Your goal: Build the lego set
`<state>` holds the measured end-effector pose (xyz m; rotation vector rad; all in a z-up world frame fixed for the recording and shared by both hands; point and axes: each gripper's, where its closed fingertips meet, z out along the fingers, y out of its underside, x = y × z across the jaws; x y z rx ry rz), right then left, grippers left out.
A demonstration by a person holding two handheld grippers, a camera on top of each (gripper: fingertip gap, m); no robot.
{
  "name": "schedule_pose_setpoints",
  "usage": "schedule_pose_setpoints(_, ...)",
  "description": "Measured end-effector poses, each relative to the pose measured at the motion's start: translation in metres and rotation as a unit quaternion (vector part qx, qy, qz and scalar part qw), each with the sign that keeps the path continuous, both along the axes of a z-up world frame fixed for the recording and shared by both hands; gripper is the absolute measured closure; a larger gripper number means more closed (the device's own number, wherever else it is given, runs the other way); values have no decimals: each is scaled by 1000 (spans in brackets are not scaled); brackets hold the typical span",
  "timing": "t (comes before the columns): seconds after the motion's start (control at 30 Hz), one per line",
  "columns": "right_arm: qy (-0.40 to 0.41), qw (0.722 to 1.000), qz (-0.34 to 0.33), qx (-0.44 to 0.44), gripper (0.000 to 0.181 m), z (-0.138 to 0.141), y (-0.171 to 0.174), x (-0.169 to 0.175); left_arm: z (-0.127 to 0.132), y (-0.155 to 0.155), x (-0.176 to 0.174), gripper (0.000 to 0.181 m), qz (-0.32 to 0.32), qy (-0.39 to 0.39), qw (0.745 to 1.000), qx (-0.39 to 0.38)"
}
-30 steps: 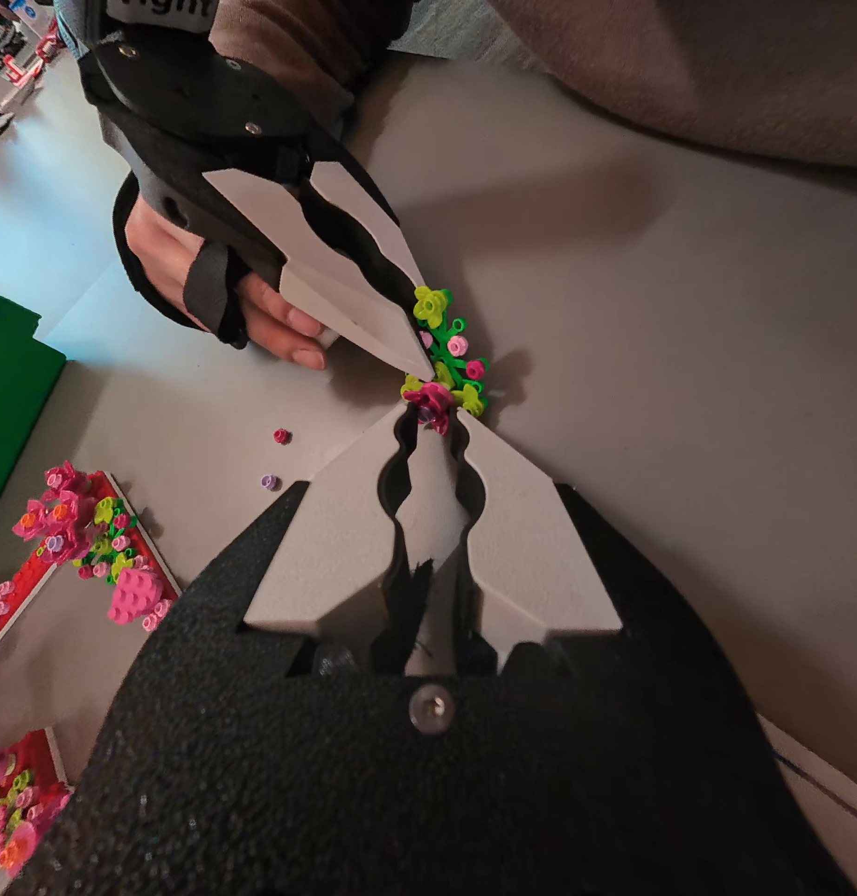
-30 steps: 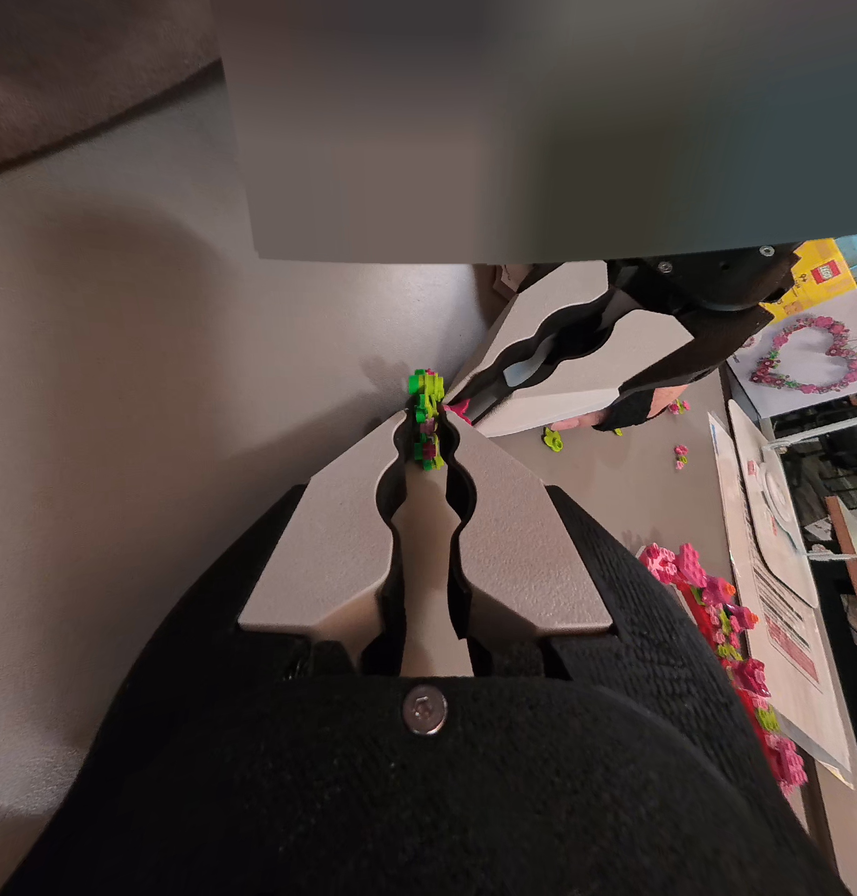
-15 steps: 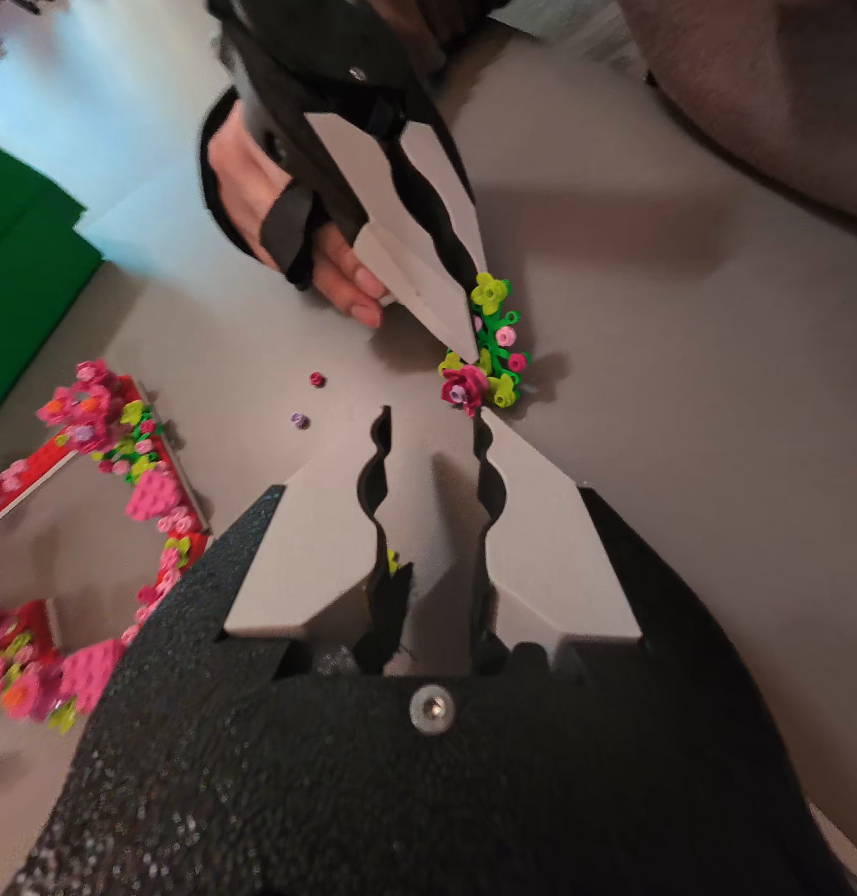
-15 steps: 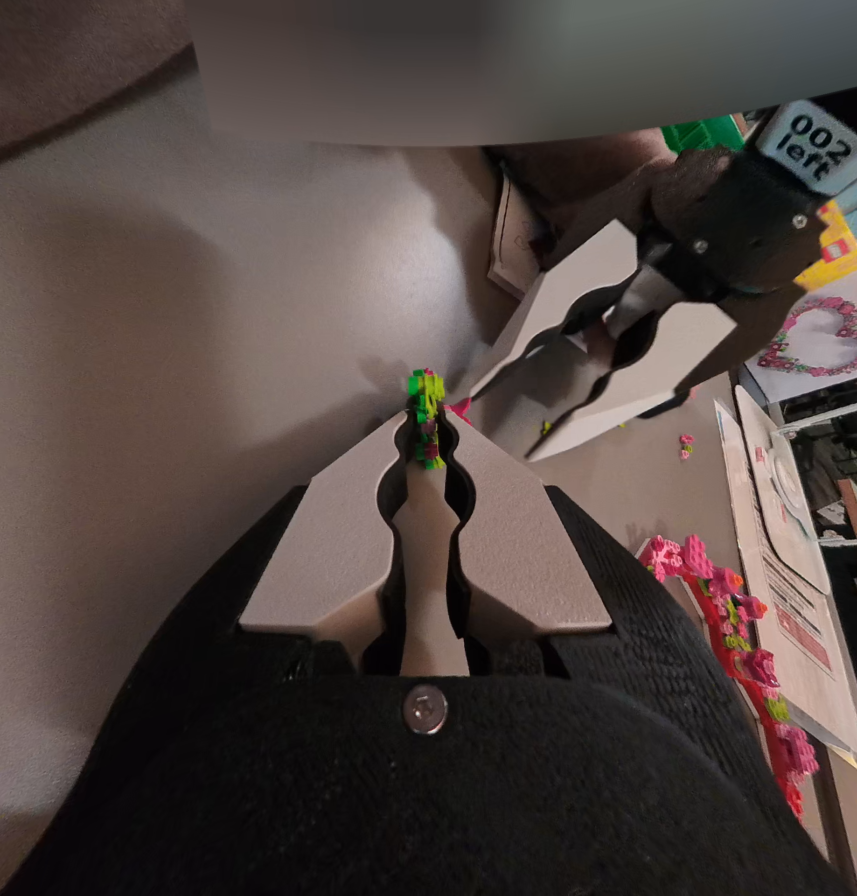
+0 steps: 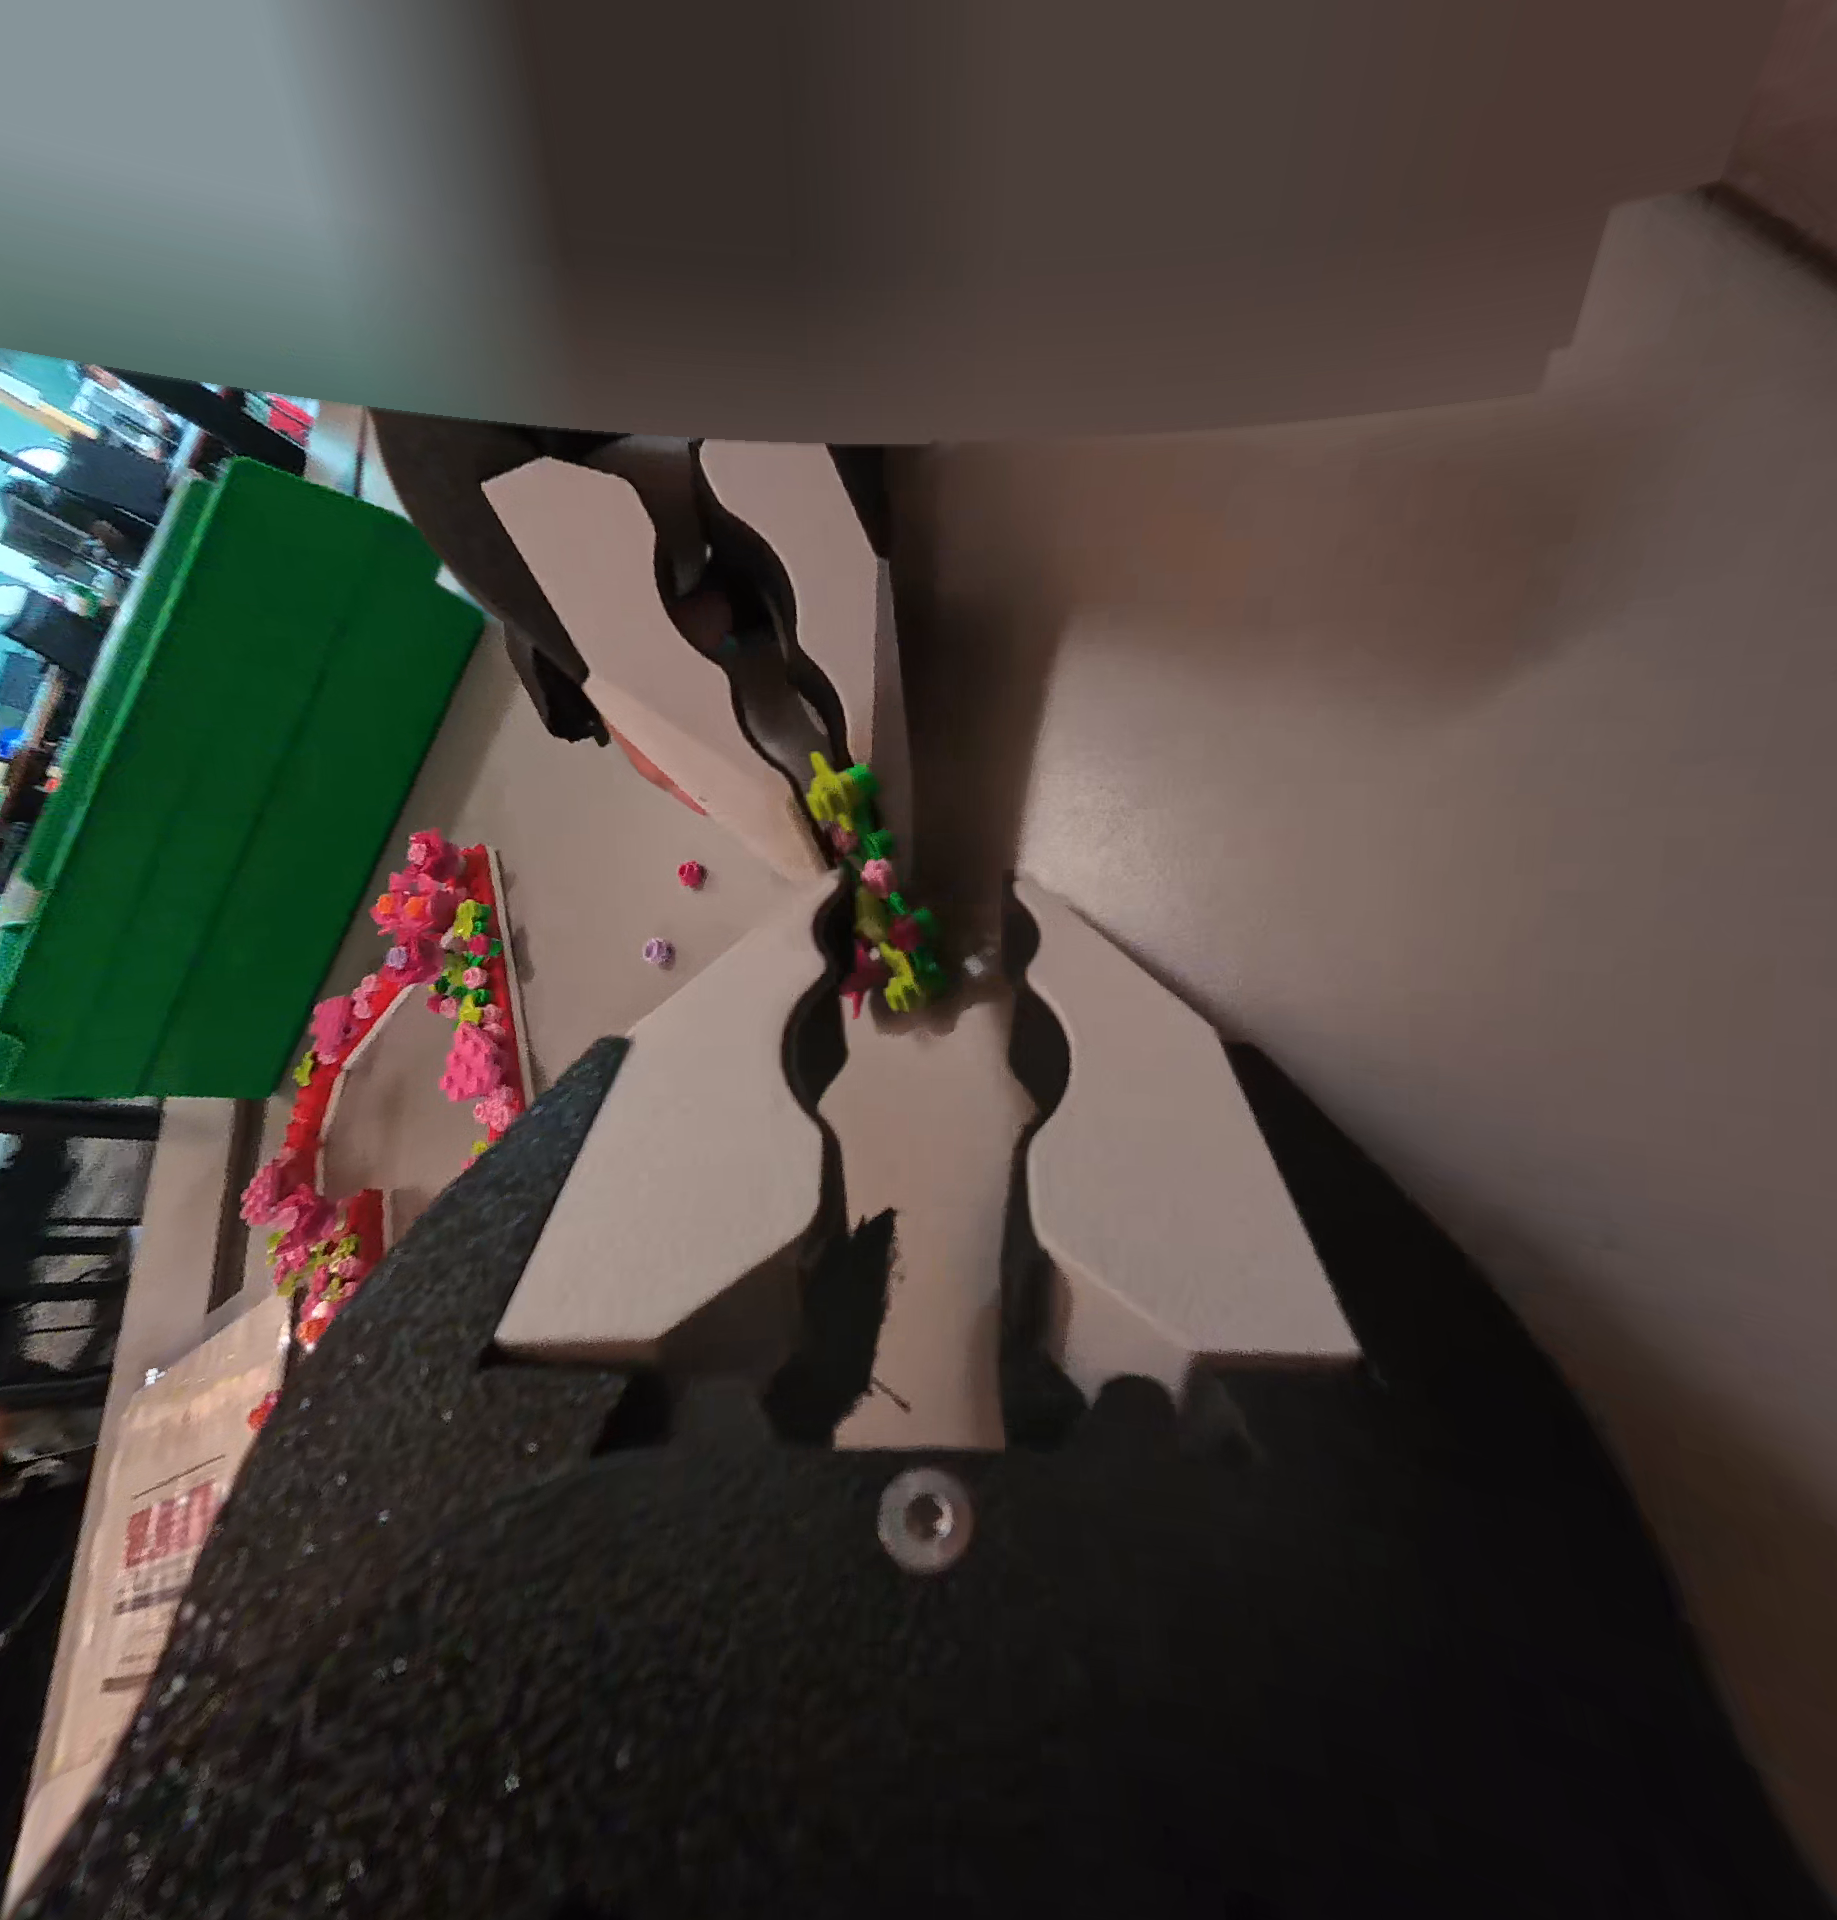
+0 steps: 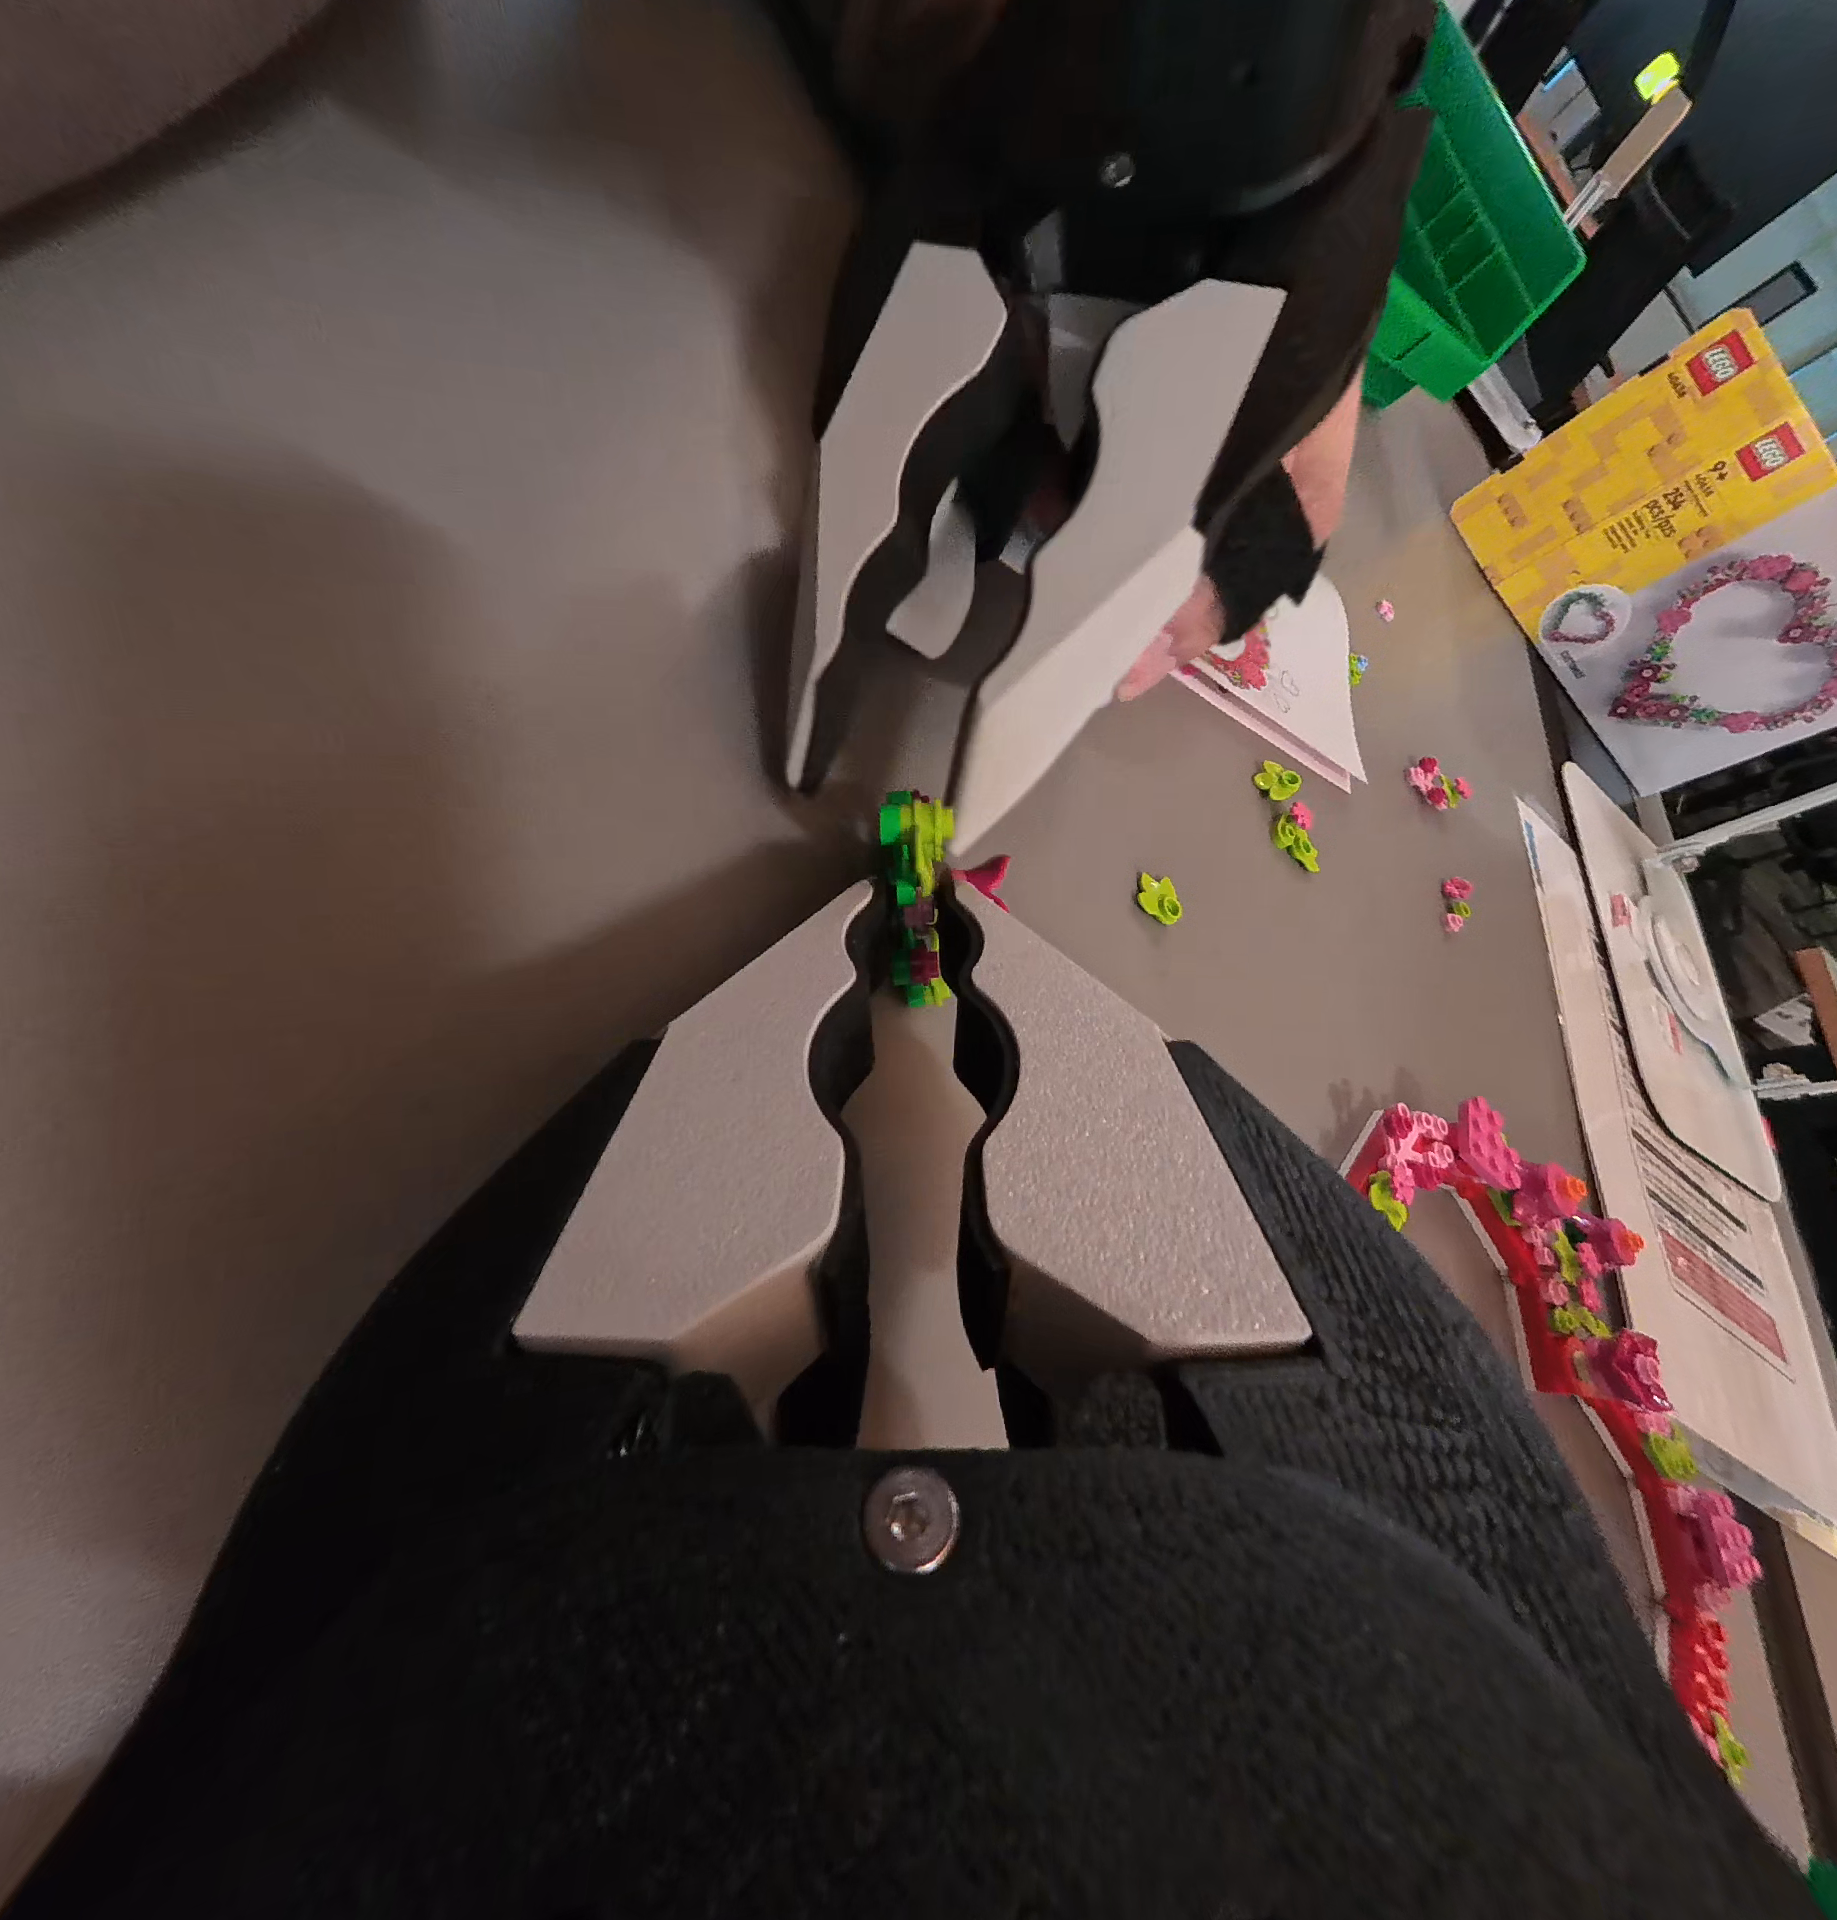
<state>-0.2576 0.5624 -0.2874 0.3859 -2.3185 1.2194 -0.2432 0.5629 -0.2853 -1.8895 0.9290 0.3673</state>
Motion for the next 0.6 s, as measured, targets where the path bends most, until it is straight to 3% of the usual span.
schedule_pose_setpoints(0.13,-8,1000,-6,-1,174,0,0,-2,6,3,-8,177,17,26,999,31)
schedule_pose_setpoints(0.3,-18,1000,-14,-2,174,1,0,-5,6,3,-11,177,22,56,998,37)
schedule_pose_setpoints(0.6,-32,999,-17,0,174,0,0,-6,4,2,-14,180,37,26,999,11)
